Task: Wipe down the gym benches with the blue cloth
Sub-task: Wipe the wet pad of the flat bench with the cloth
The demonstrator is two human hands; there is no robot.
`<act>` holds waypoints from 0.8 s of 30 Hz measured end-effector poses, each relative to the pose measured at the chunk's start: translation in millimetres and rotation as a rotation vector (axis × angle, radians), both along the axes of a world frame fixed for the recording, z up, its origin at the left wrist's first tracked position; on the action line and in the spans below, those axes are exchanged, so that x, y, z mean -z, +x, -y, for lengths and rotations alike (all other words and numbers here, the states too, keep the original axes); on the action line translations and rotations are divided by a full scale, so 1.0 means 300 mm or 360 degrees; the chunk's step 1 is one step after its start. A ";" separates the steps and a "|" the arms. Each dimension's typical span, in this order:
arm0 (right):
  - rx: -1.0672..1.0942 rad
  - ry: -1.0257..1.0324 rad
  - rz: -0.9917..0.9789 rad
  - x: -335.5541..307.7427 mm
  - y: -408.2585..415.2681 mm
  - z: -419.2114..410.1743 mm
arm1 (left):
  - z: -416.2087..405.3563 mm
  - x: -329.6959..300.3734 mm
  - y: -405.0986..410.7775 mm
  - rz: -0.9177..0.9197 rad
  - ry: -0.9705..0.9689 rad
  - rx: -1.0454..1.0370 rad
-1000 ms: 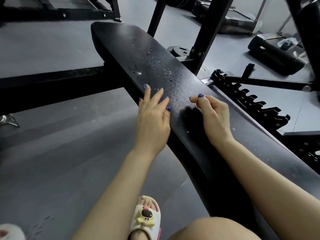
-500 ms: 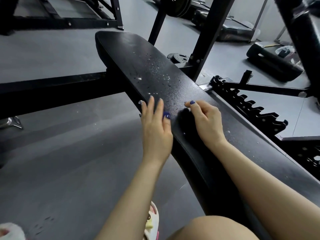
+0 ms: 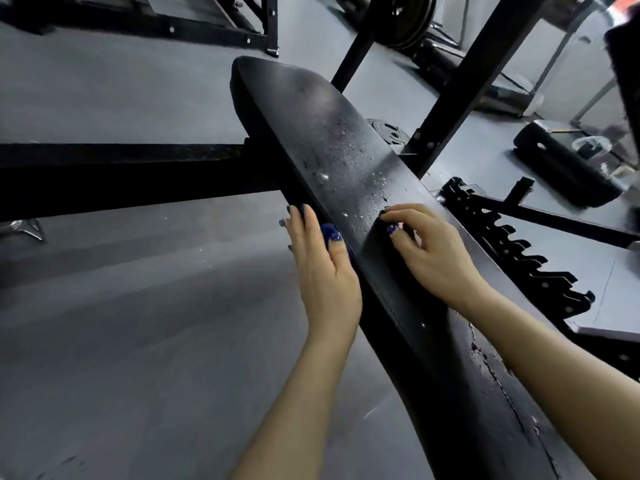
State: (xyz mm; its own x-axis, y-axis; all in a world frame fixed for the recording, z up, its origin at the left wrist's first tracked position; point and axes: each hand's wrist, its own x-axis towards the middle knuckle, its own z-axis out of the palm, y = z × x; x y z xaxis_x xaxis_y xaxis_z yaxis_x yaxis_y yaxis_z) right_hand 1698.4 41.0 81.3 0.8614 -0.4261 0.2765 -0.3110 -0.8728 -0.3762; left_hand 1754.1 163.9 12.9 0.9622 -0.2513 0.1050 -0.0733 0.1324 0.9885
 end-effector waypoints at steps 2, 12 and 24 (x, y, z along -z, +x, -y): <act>0.0041 0.0035 0.0064 0.016 0.024 -0.003 | 0.017 -0.011 0.108 -0.0001 0.0022 -0.0008; 0.0167 0.0307 0.0347 0.017 0.036 -0.022 | 0.001 -0.009 0.107 0.0415 0.0158 0.0071; 0.0229 0.0272 0.0348 0.014 0.040 -0.034 | -0.032 -0.038 0.151 0.0898 0.0706 0.0301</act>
State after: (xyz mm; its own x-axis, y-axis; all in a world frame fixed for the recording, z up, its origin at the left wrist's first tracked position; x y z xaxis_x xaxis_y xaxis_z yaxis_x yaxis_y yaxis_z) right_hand 1710.4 51.3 77.0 0.7169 -0.5958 0.3621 -0.3225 -0.7439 -0.5854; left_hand 1799.5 173.4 24.3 0.7282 -0.5411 0.4206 -0.6012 -0.2097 0.7711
